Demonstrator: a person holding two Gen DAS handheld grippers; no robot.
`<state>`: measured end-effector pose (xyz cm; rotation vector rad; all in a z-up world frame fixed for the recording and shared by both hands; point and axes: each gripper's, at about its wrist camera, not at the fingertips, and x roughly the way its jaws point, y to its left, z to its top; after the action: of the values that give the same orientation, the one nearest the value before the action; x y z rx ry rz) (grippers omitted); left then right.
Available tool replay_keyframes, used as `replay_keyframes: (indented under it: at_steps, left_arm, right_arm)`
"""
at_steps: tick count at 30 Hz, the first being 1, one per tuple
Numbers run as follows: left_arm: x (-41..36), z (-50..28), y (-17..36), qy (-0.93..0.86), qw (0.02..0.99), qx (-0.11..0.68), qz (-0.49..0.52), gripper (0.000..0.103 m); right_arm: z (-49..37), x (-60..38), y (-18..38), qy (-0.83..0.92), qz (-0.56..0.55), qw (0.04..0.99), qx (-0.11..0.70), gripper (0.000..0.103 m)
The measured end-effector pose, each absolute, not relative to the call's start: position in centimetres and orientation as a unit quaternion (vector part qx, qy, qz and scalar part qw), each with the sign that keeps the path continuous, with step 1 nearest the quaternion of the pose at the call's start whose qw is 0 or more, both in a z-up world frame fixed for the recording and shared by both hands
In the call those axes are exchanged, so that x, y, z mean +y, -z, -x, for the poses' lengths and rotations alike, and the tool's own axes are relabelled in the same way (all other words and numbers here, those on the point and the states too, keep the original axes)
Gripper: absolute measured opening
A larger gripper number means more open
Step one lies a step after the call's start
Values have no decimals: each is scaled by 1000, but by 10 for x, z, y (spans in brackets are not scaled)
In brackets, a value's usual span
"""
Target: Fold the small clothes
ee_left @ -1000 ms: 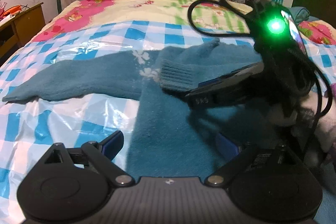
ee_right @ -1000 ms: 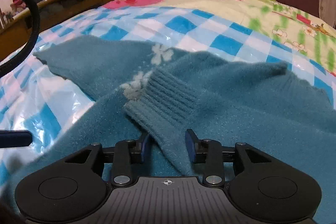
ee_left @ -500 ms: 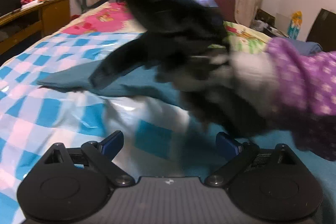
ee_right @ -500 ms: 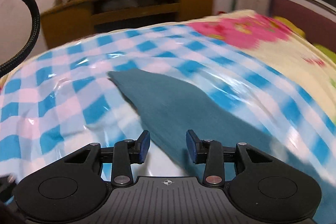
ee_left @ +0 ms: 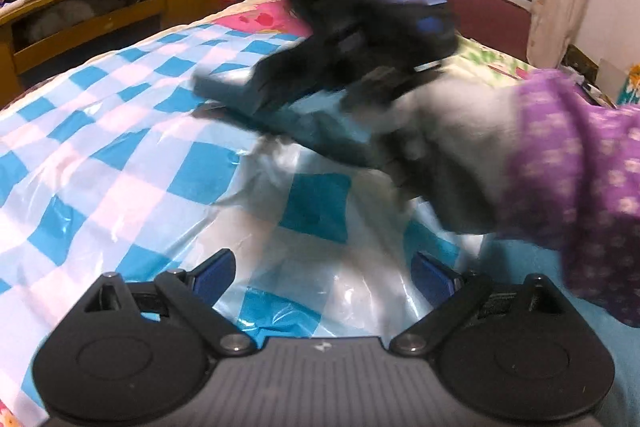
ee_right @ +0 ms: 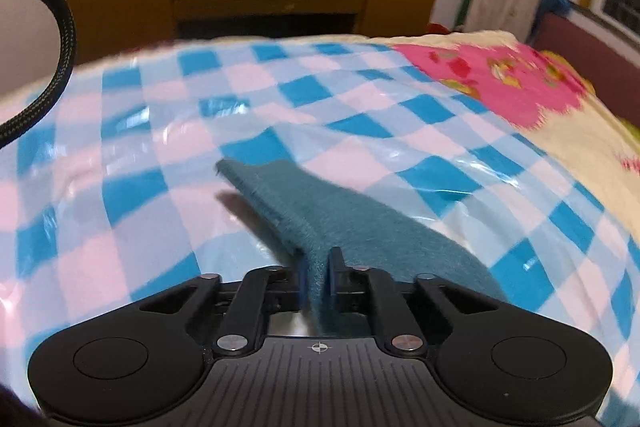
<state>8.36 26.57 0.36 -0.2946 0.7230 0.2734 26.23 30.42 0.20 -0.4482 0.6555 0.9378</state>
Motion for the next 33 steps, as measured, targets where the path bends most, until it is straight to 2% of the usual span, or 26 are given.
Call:
replay_keyframes:
  at_steps: [4, 9, 14, 16, 19, 22, 24, 31, 33]
  left_arm:
    - [255, -88, -10, -123, 920, 347, 135, 100]
    - [218, -108, -30, -79, 936, 328, 104, 100]
    - [167, -136, -44, -25, 947, 311, 72, 100]
    - [142, -153, -42, -2, 947, 316, 63, 100]
    - [106, -172, -34, 28, 944, 327, 43, 100]
    - [77, -187, -20, 37, 937, 348, 12, 100]
    - [68, -190, -12, 34, 932, 361, -8, 100]
    - [71, -196, -9, 18, 931, 364, -33, 100]
    - [72, -203, -13, 15, 934, 355, -30, 100]
  right_arm:
    - [-281, 246, -41, -414, 103, 849, 313, 6]
    - [-297, 106, -94, -337, -73, 892, 290, 6]
    - [-281, -43, -114, -227, -165, 927, 250, 6]
    - [-274, -97, -99, -170, -184, 935, 253, 6]
    - [-277, -156, -48, -109, -230, 915, 312, 7]
    - [-275, -180, 11, -75, -244, 889, 380, 8]
    - [-269, -182, 32, -78, -266, 875, 398, 9]
    - [-270, -201, 30, -73, -338, 865, 364, 24]
    - [-276, -205, 35, -50, -363, 856, 364, 24]
